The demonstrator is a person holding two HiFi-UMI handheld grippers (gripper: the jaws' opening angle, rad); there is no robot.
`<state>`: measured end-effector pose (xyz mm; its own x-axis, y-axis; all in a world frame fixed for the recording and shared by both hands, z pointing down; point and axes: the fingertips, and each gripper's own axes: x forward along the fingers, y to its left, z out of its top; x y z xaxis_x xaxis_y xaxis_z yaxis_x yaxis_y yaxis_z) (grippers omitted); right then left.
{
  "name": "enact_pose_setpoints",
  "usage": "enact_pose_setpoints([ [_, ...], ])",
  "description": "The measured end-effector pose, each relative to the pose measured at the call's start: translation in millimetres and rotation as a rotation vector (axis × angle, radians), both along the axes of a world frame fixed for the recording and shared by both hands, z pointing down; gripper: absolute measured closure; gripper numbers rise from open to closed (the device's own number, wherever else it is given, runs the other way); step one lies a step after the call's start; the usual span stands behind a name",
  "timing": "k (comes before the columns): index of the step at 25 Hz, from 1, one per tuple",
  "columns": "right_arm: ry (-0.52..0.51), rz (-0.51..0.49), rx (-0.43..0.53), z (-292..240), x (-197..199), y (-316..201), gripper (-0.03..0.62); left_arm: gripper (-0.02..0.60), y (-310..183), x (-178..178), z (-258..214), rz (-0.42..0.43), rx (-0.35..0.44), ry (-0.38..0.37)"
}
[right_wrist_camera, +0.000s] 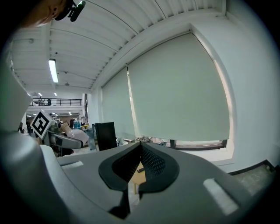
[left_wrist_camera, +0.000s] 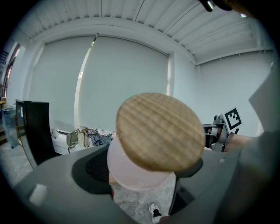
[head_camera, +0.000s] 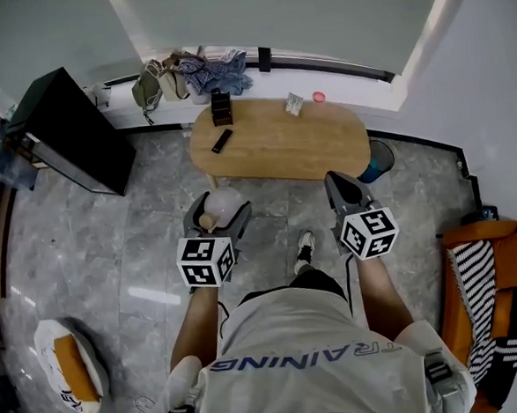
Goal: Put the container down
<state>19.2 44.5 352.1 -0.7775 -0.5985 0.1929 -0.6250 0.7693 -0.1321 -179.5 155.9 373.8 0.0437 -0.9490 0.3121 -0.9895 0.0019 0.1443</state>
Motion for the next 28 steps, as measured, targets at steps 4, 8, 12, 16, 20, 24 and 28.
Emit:
enact_pose_setpoints([
  [4,-0.015,0.002,-0.018,2.4,-0.9,-47.4,0.579,0.181,-42.1,-2.8,0.2,-0.008,-0.017,-0.004],
  [8,-0.016,0.011,-0.052,15.8,1.0,-103.0,0.579,0.181,-96.6,-5.7,4.8,-0.021,-0.036,-0.005],
  [12,-0.022,0.037,-0.096,30.9,15.3,-167.9,0.579,0.181,-157.0,1.4,18.7,-0.029,-0.082,-0.002],
  [16,-0.027,0.059,-0.121,38.2,28.3,-232.6,0.579,0.181,-219.7,7.5,25.3,-0.023,-0.105,0.002],
  [20,-0.013,0.073,-0.151,52.5,43.5,-283.8,0.579,0.181,-275.6,13.5,37.1,-0.022,-0.127,0.008],
  [24,0.008,0.092,-0.186,69.8,47.2,-322.2,0.579,0.181,-319.2,11.2,49.1,-0.013,-0.154,0.019],
  [28,0.013,0.109,-0.227,91.5,35.4,-338.8,0.577,0.181,-344.7,2.3,67.3,0.025,-0.197,0.008],
])
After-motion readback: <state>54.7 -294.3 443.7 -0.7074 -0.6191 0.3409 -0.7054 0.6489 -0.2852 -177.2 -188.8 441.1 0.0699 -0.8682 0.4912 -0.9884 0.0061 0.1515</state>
